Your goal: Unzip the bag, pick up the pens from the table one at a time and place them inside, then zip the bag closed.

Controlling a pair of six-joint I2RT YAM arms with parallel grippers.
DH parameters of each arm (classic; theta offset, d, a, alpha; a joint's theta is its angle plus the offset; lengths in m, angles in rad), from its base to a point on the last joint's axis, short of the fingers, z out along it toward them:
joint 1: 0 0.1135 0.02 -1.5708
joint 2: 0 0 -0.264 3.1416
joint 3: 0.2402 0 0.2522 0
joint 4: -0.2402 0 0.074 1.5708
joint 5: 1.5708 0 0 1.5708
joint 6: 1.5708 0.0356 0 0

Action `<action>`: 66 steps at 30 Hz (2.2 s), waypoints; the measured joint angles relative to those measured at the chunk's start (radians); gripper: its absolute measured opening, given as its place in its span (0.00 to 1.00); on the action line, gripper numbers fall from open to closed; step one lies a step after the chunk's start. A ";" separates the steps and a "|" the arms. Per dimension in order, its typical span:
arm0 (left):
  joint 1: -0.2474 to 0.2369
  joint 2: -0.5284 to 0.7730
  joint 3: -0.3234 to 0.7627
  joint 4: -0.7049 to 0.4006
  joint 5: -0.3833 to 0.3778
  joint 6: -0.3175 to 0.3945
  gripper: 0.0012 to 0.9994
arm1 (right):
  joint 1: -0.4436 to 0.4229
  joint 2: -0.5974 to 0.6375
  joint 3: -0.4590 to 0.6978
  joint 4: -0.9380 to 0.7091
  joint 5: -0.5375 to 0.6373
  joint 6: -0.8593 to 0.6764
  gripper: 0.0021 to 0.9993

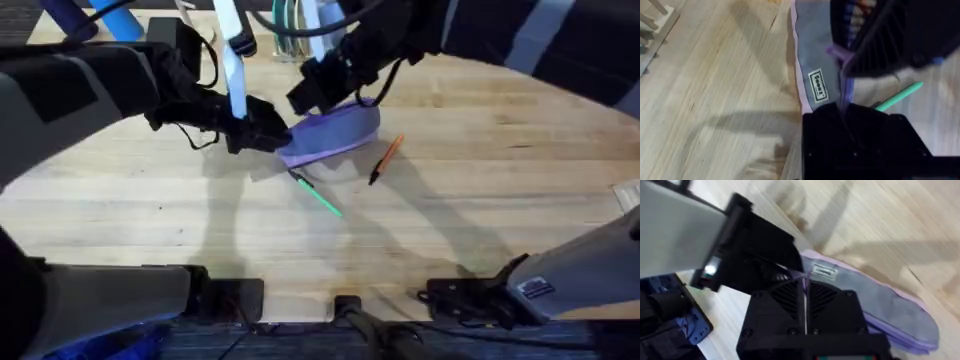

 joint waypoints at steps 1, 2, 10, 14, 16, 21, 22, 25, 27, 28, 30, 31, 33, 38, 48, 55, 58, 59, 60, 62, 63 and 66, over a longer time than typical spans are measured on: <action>0.001 0.000 0.000 0.000 0.000 0.000 0.04 | 0.008 0.000 0.000 0.012 0.000 0.000 0.03; 0.001 0.000 0.000 0.000 0.000 0.000 0.04 | 0.016 0.000 0.000 0.021 0.000 0.000 0.03; 0.001 0.000 0.000 0.003 0.000 0.000 0.04 | 0.047 0.000 0.000 0.057 0.004 0.000 0.03; 0.001 0.000 0.000 0.003 0.000 0.000 0.04 | 0.050 0.000 0.000 0.058 0.004 -0.001 0.03; 0.001 0.000 0.000 0.003 0.000 0.000 0.04 | 0.050 0.000 0.000 0.057 0.004 -0.008 0.03; -0.001 0.000 0.000 0.003 0.002 0.000 0.04 | 0.051 0.000 0.002 0.037 0.004 -0.039 0.55; -0.001 0.000 0.000 0.003 0.002 0.000 0.04 | 0.051 -0.001 0.002 0.025 0.011 -0.044 0.69; -0.001 0.000 0.000 0.002 0.001 0.002 0.04 | 0.030 -0.021 0.002 -0.022 0.064 -0.060 0.99; -0.001 0.000 0.000 0.002 0.001 0.002 0.04 | 0.008 -0.051 0.002 -0.049 0.100 -0.070 0.99; -0.001 0.000 0.000 0.003 0.001 0.002 0.04 | -0.006 -0.071 0.002 -0.057 0.120 -0.075 1.00; -0.001 0.000 0.000 0.003 0.001 0.002 0.04 | -0.033 -0.109 0.004 -0.070 0.155 -0.083 1.00; -0.001 0.000 0.000 0.002 0.001 0.002 0.04 | -0.047 -0.129 0.007 -0.075 0.169 -0.087 1.00; -0.001 0.000 0.000 0.003 0.002 0.002 0.04 | -0.076 -0.163 0.011 -0.078 0.188 -0.093 1.00; -0.001 0.000 0.000 0.003 0.002 0.005 0.13 | -0.131 -0.209 0.019 -0.082 0.212 -0.099 1.00; -0.001 0.000 0.000 -0.003 0.006 0.002 0.99 | -0.140 -0.210 0.025 -0.152 0.188 -0.189 1.00; -0.001 0.000 0.005 -0.040 0.008 -0.013 0.99 | -0.140 -0.210 0.128 -0.247 0.181 -0.292 1.00; -0.001 0.000 0.031 -0.100 0.008 -0.014 0.99 | -0.140 -0.210 0.191 -0.304 0.159 -0.344 1.00; -0.001 0.000 0.046 -0.124 0.008 -0.015 0.99 | -0.140 -0.210 0.209 -0.321 0.150 -0.360 1.00; -0.001 0.000 0.062 -0.146 0.008 -0.017 0.99 | -0.140 -0.210 0.225 -0.334 0.141 -0.376 1.00; -0.001 0.000 0.099 -0.198 0.008 -0.017 0.99 | -0.140 -0.210 0.247 -0.341 0.124 -0.404 1.00; -0.001 0.000 0.116 -0.226 0.008 -0.017 0.99 | -0.140 -0.210 0.254 -0.341 0.118 -0.418 1.00; -0.001 0.000 0.156 -0.295 0.008 -0.018 0.99 | -0.140 -0.210 0.259 -0.359 0.103 -0.493 1.00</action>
